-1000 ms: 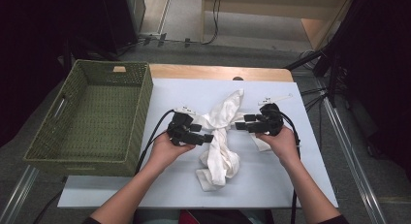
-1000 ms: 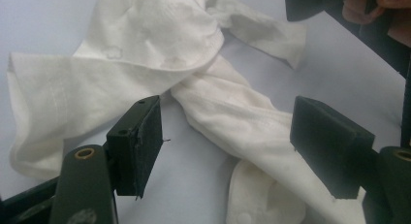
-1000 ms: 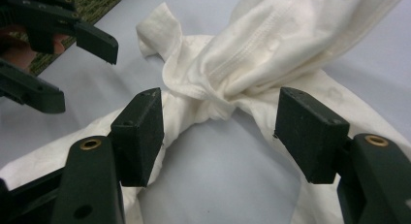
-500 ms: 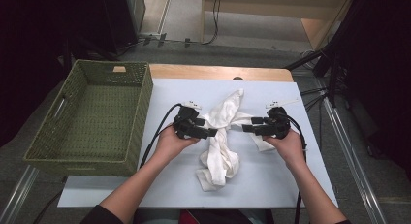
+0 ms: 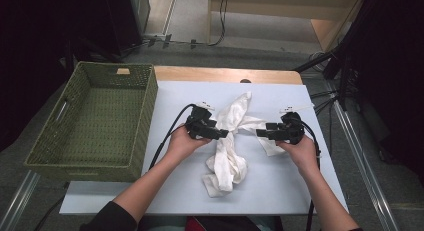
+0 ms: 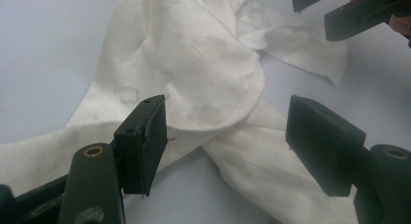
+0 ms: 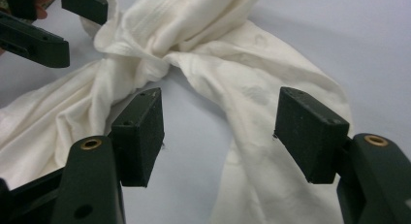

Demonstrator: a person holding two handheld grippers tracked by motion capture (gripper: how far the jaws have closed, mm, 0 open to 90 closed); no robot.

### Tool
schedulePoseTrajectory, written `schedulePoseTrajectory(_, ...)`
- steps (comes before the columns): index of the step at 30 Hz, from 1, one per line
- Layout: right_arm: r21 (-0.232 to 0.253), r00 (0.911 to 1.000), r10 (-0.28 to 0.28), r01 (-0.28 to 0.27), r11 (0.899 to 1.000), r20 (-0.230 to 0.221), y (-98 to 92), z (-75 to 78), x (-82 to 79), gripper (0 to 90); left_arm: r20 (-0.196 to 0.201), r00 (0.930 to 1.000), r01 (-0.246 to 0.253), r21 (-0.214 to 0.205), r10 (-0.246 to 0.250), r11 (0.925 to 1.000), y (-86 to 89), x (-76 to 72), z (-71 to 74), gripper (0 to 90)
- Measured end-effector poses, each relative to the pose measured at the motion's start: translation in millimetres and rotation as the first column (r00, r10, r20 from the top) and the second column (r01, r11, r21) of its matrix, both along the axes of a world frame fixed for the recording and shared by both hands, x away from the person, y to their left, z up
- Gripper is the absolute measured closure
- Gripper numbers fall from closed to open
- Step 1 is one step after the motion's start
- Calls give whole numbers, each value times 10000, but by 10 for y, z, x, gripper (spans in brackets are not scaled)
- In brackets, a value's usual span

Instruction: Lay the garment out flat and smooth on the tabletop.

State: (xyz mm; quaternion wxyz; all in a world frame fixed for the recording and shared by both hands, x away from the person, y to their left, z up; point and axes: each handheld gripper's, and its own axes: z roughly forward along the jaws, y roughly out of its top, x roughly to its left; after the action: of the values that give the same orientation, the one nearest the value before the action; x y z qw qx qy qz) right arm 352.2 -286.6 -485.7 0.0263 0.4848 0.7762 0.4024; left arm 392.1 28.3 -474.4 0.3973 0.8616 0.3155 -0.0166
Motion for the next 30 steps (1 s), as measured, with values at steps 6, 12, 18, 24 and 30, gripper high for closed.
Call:
schedulePoseTrajectory(6, -165, 9986, -523, 521, 9985, -103, -140, -73, -10, 330, 61, 10000, -46, 77, 45, 10000, -28, 44, -57, 347)
schedulePoseTrajectory(12, -454, 9959, -902, 896, 9949, -117, -263, -143, -36, 330, -167, 9998, -103, 224, 107, 9997, -59, 105, -130, 388)
schedulePoseTrajectory(18, -952, 9920, -1204, 1164, 9886, -374, -330, -256, -16, 355, -303, 9995, -71, 366, 82, 9993, -78, 140, -224, 485)
schedulePoseTrajectory(24, -1581, 9921, -1227, 1253, 9795, 257, -259, -283, -67, 540, -340, 9994, 80, 281, -71, 9996, -60, 141, -226, 739)
schedulePoseTrajectory(30, -1779, 9902, -1397, 1384, 9743, 51, -212, -275, -76, 808, -822, 9965, -182, -305, 156, 9994, 66, 197, -154, 850)
